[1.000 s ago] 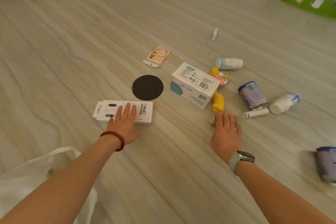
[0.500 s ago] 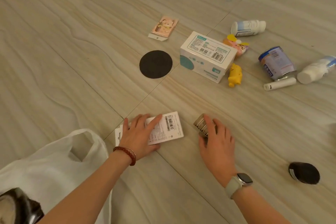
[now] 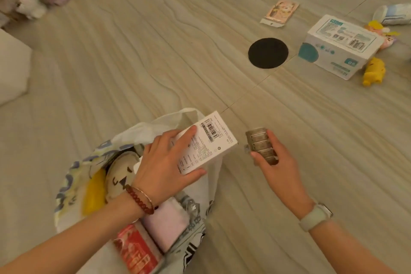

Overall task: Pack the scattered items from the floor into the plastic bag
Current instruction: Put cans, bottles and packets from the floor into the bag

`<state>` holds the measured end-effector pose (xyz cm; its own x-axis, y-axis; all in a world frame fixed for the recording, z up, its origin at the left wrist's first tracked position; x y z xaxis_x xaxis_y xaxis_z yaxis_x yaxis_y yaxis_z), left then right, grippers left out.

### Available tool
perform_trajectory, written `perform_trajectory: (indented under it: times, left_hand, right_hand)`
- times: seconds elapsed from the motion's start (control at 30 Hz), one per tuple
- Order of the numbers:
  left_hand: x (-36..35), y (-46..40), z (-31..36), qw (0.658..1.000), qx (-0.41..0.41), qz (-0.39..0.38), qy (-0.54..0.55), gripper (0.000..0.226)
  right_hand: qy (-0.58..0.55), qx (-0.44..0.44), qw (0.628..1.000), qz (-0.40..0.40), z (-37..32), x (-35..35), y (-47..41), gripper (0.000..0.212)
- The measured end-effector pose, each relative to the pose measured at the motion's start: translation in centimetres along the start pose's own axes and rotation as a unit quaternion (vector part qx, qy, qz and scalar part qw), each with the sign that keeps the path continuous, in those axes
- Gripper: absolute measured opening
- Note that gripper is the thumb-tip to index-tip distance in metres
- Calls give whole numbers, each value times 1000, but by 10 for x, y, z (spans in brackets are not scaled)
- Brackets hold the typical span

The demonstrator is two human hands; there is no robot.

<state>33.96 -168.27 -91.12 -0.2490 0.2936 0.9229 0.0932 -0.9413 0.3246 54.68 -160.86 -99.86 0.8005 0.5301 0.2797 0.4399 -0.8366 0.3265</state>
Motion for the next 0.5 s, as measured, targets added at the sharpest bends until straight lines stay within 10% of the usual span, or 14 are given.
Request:
perform_trajectory:
  times: [0.3, 0.5]
  left_hand:
    - [-5, 149, -133, 927, 320, 128, 144, 73]
    - [-26, 176, -148, 902, 374, 88, 197, 80]
  right_hand:
    - [272, 166, 911, -263, -119, -150, 19, 62]
    - [400, 208, 845, -286, -164, -221, 19, 53]
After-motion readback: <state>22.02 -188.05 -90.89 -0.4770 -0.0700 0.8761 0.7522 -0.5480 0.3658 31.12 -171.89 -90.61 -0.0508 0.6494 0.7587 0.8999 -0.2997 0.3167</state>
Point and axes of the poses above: each hand's wrist, its own y-axis away from the middle knuckle, its own x-axis out of the back of the hand, z = x × y, the point moved 10 cm from there along -y, towards the middle knuckle, and after that the axes turned 13 degrees about -z, right-handed, at the moved point
